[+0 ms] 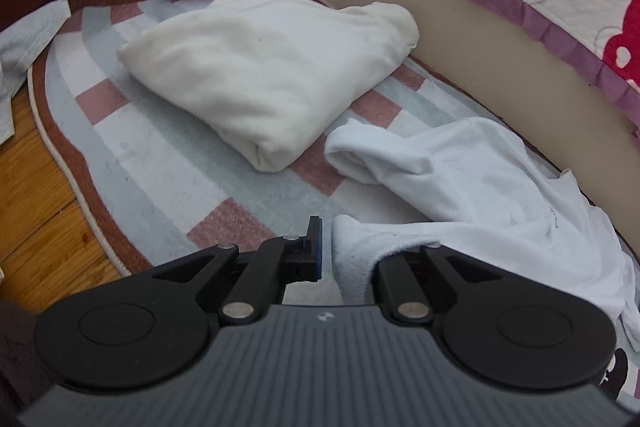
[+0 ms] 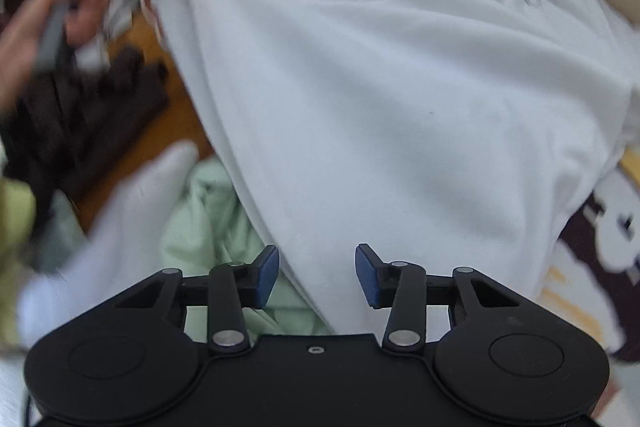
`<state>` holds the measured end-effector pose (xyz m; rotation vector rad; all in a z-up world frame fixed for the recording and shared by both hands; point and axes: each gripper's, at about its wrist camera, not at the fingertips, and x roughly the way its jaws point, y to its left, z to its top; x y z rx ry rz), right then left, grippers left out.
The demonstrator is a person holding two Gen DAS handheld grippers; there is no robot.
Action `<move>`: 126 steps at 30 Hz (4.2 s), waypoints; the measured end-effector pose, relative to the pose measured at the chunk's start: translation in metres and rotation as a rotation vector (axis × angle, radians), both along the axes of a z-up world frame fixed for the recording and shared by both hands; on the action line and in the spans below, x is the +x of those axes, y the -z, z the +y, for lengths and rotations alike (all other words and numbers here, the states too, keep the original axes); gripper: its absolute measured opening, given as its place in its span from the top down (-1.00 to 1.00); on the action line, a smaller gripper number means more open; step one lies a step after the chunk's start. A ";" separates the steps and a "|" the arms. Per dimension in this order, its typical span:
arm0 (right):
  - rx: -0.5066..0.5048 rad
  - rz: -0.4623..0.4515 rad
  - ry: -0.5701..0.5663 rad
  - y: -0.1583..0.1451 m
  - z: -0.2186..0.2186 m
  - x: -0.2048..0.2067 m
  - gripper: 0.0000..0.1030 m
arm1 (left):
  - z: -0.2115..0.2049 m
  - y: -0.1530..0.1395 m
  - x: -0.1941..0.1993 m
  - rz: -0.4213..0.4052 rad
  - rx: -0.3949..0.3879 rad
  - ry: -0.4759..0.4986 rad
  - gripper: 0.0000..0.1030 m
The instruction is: Fold clothes
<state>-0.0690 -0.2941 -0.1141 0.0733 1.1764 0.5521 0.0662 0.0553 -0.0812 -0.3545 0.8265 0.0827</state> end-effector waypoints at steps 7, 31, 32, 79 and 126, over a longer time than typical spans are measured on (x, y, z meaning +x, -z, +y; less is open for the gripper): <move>-0.060 -0.073 0.005 0.005 0.017 -0.004 0.07 | 0.003 0.000 -0.002 0.000 -0.024 -0.008 0.85; -0.202 0.083 0.173 0.004 -0.009 -0.016 -0.27 | 0.010 0.001 -0.008 -0.049 -0.127 0.046 0.85; -0.240 0.099 0.192 0.011 -0.010 -0.016 -0.20 | 0.010 0.001 -0.008 -0.048 -0.121 0.045 0.85; -0.347 0.199 0.010 -0.026 -0.061 -0.036 0.27 | -0.005 0.001 -0.004 0.032 0.017 0.233 0.92; -0.241 -0.280 0.856 -0.191 -0.121 -0.211 0.92 | -0.009 -0.096 -0.132 0.124 -0.091 0.637 0.97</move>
